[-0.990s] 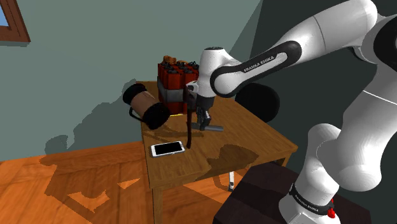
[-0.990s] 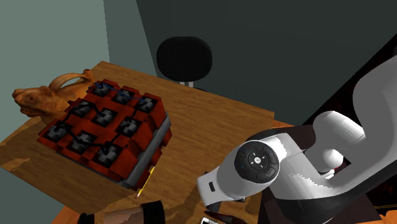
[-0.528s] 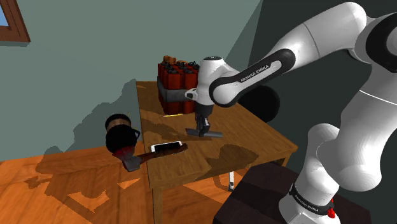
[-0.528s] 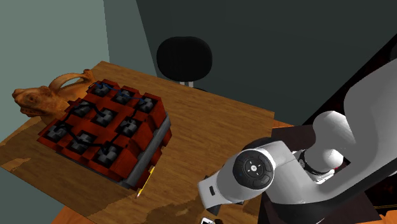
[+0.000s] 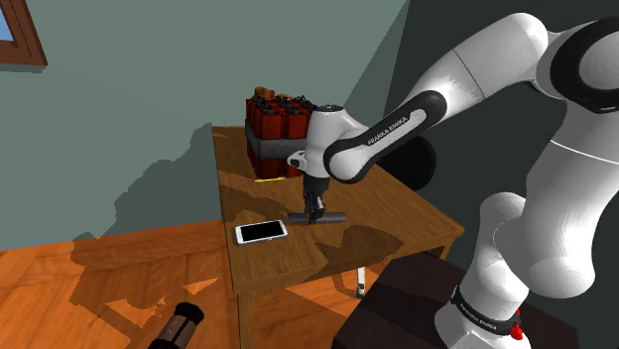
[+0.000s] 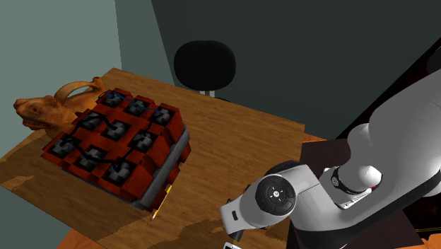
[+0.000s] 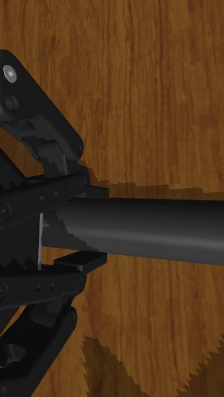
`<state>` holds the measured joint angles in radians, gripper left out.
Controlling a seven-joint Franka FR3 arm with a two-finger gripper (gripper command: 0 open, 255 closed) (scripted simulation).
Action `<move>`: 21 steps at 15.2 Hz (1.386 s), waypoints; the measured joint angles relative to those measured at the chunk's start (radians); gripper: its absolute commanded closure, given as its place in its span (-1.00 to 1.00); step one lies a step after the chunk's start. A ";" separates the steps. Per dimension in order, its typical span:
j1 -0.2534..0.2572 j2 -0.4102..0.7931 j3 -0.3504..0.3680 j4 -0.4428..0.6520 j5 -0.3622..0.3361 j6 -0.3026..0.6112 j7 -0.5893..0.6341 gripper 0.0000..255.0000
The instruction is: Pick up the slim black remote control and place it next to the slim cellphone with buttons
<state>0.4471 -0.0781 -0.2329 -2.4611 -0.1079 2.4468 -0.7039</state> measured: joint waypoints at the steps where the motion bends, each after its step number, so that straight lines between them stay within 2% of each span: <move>1: 0.000 0.003 0.000 0.000 0.001 0.003 0.000 1.00; 5: 0.000 0.005 0.000 -0.001 0.001 0.006 -0.001 1.00; 6: 0.000 0.005 0.000 -0.001 0.001 0.006 -0.001 -1.00; 12: -0.001 0.005 -0.001 -0.002 0.001 0.006 -0.001 -1.00; 17: 0.000 -0.086 0.007 0.029 -0.014 -0.114 0.009 -1.00; 21: 0.001 -0.091 0.009 0.039 -0.014 -0.130 0.012 -1.00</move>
<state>0.4481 -0.1691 -0.2238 -2.4218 -0.1217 2.3165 -0.6923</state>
